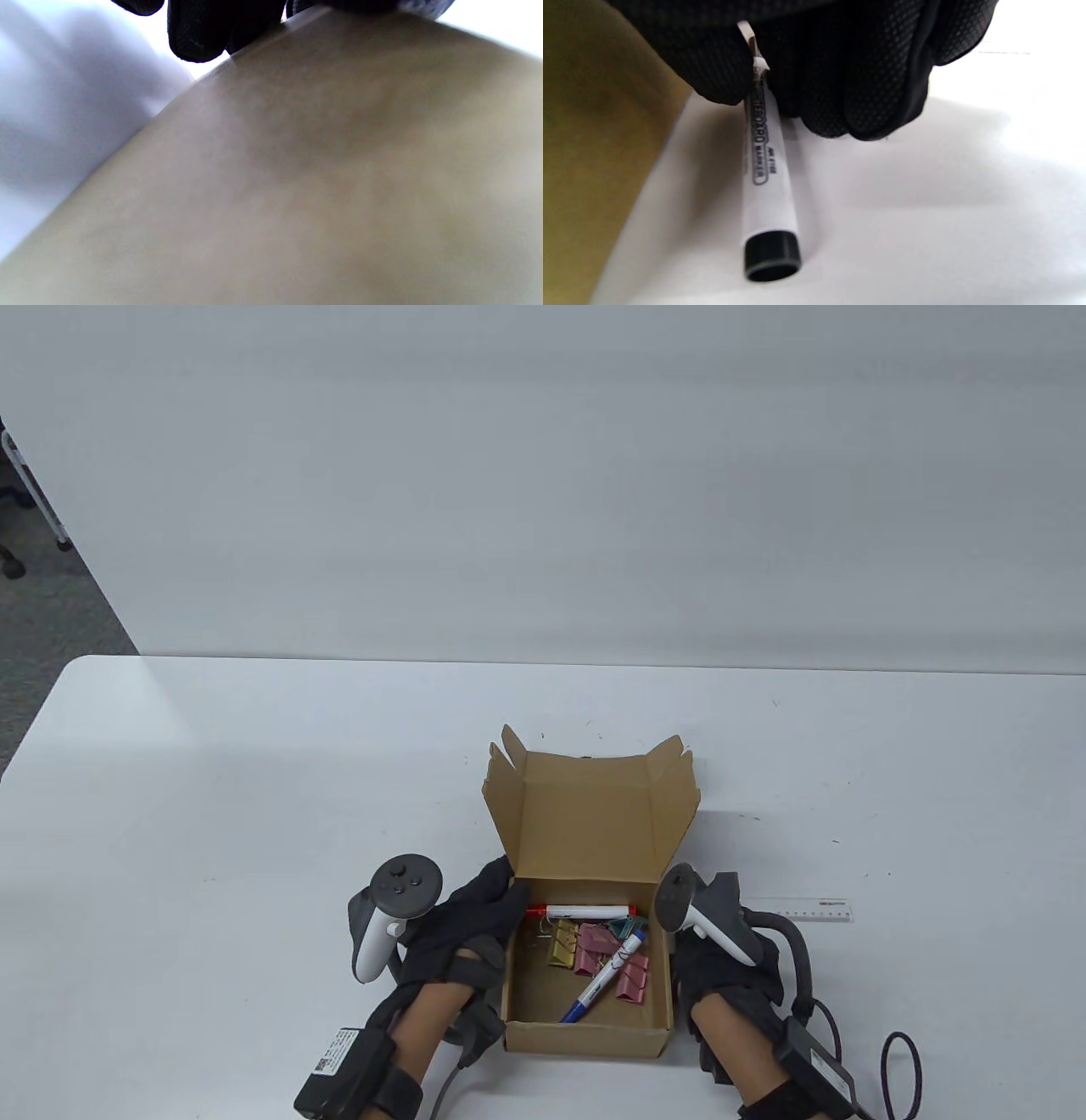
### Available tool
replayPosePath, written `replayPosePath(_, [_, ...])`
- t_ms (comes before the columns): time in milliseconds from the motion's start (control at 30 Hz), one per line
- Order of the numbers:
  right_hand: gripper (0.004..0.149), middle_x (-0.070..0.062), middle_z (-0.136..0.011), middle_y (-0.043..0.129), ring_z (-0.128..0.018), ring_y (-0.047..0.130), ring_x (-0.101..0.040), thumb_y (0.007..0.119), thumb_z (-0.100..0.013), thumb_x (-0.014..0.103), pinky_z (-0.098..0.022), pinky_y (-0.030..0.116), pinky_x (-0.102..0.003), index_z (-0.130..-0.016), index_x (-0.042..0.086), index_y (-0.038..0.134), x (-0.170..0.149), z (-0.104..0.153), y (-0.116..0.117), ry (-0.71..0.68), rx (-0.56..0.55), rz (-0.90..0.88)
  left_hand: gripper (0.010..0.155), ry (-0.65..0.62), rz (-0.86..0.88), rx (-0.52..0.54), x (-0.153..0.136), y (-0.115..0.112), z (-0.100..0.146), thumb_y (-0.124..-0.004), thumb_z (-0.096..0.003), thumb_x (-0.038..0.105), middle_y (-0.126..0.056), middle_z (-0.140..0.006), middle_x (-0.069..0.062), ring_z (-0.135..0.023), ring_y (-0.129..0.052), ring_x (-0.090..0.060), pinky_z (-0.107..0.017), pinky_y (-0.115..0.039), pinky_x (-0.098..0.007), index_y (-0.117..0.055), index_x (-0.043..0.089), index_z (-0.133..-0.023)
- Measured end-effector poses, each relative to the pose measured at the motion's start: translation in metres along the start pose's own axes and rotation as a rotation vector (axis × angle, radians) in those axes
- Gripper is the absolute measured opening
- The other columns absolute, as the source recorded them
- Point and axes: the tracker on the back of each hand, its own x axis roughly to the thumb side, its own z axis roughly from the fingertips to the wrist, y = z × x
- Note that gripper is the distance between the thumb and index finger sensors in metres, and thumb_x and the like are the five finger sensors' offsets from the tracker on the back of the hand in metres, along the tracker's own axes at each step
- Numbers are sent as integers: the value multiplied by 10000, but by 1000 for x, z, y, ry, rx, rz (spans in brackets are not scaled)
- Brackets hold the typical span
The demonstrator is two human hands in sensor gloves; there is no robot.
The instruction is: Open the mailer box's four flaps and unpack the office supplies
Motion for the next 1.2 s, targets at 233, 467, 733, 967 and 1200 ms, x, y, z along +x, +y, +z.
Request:
replayPosePath(233, [434,-99,-710,1013,-516,1011,-303,869,-601,443,-608,688,-579,-814,68,920,-1,1,1,17,-5,8,620,1,2,2,0,0,0,-676,-659,572,-614,-1201,-165,-1044,-673,-508,-765,-462,-707,-473,291,-1173])
replayPosePath(467, [427,-100,-716,1014,-526,1011,-310,864,-603,441,-611,685,-579,-811,73,925,-4,1,0,16,-10,-6,622,1,2,1,0,0,0,-676,-659,572,-614,-1202,-167,-1041,-673,-513,-765,-461,-708,-474,288,-1174])
replayPosePath(733, [436,-104,-722,1014,-533,1010,-312,861,-599,450,-613,682,-581,-812,76,927,-13,8,-12,6,-43,-62,622,2,3,0,0,0,1,-675,-657,575,-613,-1202,-166,-1042,-675,-510,-765,-462,-707,-473,294,-1173])
replayPosePath(967, [449,-111,-746,1003,-556,1001,-323,853,-598,457,-619,670,-588,-829,78,917,-27,20,-28,-20,-104,-156,625,3,5,-2,0,0,1,-675,-656,576,-612,-1203,-166,-1041,-673,-514,-765,-460,-708,-473,290,-1174])
replayPosePath(1200, [488,-134,-868,928,-683,944,-376,823,-606,459,-646,620,-619,-922,87,839,-35,34,-42,-101,-207,-246,625,3,5,-3,0,0,1,-675,-657,575,-612,-1203,-167,-1042,-673,-512,-765,-460,-708,-472,289,-1174])
